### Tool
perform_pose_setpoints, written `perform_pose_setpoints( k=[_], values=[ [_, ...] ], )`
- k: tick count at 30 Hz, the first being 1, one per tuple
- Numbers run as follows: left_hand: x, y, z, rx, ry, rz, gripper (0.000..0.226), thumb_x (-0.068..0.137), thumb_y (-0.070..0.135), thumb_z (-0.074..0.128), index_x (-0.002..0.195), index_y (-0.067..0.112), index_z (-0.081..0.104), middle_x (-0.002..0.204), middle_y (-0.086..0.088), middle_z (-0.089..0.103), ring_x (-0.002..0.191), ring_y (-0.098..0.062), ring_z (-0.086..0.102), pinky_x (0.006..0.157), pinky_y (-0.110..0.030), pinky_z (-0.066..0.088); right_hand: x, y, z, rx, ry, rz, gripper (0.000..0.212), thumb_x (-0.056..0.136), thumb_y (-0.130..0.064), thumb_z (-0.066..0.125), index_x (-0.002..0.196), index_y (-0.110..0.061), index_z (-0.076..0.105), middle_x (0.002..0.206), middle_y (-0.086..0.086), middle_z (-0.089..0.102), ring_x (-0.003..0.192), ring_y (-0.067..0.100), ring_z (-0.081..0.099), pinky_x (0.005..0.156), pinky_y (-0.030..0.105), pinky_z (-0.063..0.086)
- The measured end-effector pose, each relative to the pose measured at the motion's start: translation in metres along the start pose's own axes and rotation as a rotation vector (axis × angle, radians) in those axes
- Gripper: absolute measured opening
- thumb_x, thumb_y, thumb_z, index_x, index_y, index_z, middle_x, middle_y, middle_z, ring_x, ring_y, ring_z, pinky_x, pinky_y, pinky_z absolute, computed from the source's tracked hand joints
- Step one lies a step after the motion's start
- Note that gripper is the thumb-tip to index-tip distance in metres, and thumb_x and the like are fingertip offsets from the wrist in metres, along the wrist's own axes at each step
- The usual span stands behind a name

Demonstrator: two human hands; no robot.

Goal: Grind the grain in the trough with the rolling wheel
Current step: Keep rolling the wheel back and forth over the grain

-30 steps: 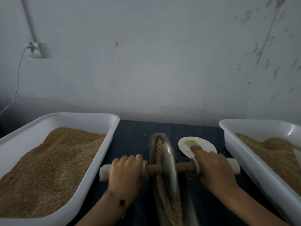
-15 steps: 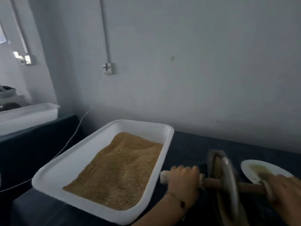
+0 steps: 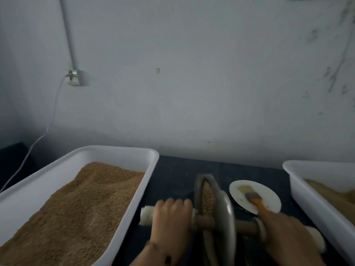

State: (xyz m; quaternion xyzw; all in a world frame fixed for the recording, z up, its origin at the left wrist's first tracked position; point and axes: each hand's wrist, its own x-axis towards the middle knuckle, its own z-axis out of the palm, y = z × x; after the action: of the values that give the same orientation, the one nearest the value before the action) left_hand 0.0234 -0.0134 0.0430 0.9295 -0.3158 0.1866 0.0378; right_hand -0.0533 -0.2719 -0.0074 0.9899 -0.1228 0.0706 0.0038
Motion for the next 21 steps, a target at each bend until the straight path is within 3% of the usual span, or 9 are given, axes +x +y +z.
perform_pose_setpoints(
  k=[2, 3, 5, 10, 12, 14, 17, 19, 21],
  values=[
    [0.022, -0.003, 0.009, 0.049, -0.002, -0.062, 0.011, 0.085, 0.03, 0.059, 0.09, 0.024, 0.053, 0.093, 0.004, 0.063, 0.086, -0.017, 0.058, 0.071, -0.03, 0.034, 0.025, -0.018, -0.017, -0.079, 0.126, -0.01, 0.025, 0.089, -0.036, 0.049, 0.114, -0.038, 0.047, 0.107, -0.012, 0.058, 0.096, 0.009, 0.057, 0.077, 0.026, 0.041],
    [0.034, -0.005, 0.014, 0.06, 0.024, -0.084, 0.007, 0.09, 0.027, 0.052, 0.095, 0.023, 0.051, 0.098, 0.003, 0.062, 0.091, -0.018, 0.056, 0.076, -0.032, 0.036, 0.035, -0.022, -0.023, -0.086, 0.198, 0.014, 0.014, 0.089, -0.036, 0.05, 0.103, -0.035, 0.051, 0.098, -0.01, 0.06, 0.091, 0.01, 0.057, 0.074, 0.027, 0.04],
    [0.053, -0.01, 0.022, 0.099, 0.031, -0.115, 0.008, 0.09, 0.026, 0.053, 0.097, 0.022, 0.051, 0.099, 0.002, 0.062, 0.092, -0.018, 0.057, 0.079, -0.032, 0.039, 0.052, -0.028, -0.027, -0.094, 0.231, -0.001, 0.001, 0.088, -0.032, 0.052, 0.089, -0.032, 0.051, 0.09, -0.008, 0.061, 0.085, 0.011, 0.057, 0.071, 0.027, 0.038],
    [0.054, -0.018, 0.026, 0.04, -0.023, -0.155, 0.008, 0.092, 0.03, 0.051, 0.094, 0.022, 0.051, 0.097, 0.003, 0.063, 0.091, -0.016, 0.058, 0.077, -0.029, 0.038, 0.06, -0.035, -0.038, -0.151, 0.306, -0.029, 0.006, 0.088, -0.023, 0.051, 0.091, -0.028, 0.051, 0.096, -0.009, 0.061, 0.088, 0.013, 0.055, 0.069, 0.028, 0.029],
    [0.031, -0.018, 0.023, -0.02, -0.058, -0.119, 0.009, 0.091, 0.033, 0.05, 0.092, 0.025, 0.048, 0.097, 0.006, 0.062, 0.09, -0.014, 0.057, 0.079, -0.028, 0.038, 0.035, -0.035, -0.038, -0.13, 0.339, -0.08, 0.007, 0.087, -0.025, 0.056, 0.093, -0.028, 0.053, 0.096, -0.009, 0.061, 0.088, 0.013, 0.055, 0.072, 0.028, 0.034],
    [0.003, -0.016, 0.015, -0.078, -0.094, -0.091, 0.013, 0.089, 0.037, 0.05, 0.088, 0.03, 0.04, 0.097, 0.01, 0.059, 0.09, -0.012, 0.055, 0.076, -0.027, 0.034, 0.003, -0.033, -0.041, -0.095, 0.365, -0.144, 0.022, 0.072, -0.016, 0.074, 0.087, -0.024, 0.06, 0.087, -0.006, 0.062, 0.078, 0.017, 0.057, 0.068, 0.032, 0.042],
    [-0.039, -0.008, 0.0, -0.05, -0.073, 0.003, 0.031, 0.068, 0.045, 0.067, 0.076, 0.031, 0.041, 0.077, 0.011, 0.059, 0.072, -0.01, 0.058, 0.062, -0.027, 0.037, -0.044, -0.031, -0.053, -0.054, 0.5, -0.241, 0.049, 0.031, -0.006, 0.09, 0.067, -0.021, 0.06, 0.065, -0.004, 0.059, 0.054, 0.018, 0.055, 0.049, 0.03, 0.04],
    [-0.054, -0.005, -0.006, -0.109, 0.026, 0.066, 0.048, 0.032, 0.044, 0.082, 0.056, 0.03, 0.043, 0.05, 0.01, 0.05, 0.043, -0.008, 0.052, 0.041, -0.023, 0.036, -0.061, -0.027, -0.059, -0.089, 0.502, -0.271, 0.054, 0.021, -0.009, 0.091, 0.064, -0.024, 0.061, 0.062, -0.007, 0.057, 0.05, 0.015, 0.055, 0.051, 0.025, 0.035],
    [-0.056, -0.003, -0.007, -0.096, 0.027, 0.063, 0.05, 0.023, 0.041, 0.082, 0.05, 0.029, 0.042, 0.044, 0.01, 0.046, 0.037, -0.008, 0.047, 0.038, -0.021, 0.031, -0.063, -0.022, -0.06, -0.108, 0.485, -0.299, 0.054, 0.02, -0.011, 0.091, 0.062, -0.026, 0.061, 0.059, -0.008, 0.056, 0.047, 0.013, 0.053, 0.053, 0.023, 0.032]
  ],
)
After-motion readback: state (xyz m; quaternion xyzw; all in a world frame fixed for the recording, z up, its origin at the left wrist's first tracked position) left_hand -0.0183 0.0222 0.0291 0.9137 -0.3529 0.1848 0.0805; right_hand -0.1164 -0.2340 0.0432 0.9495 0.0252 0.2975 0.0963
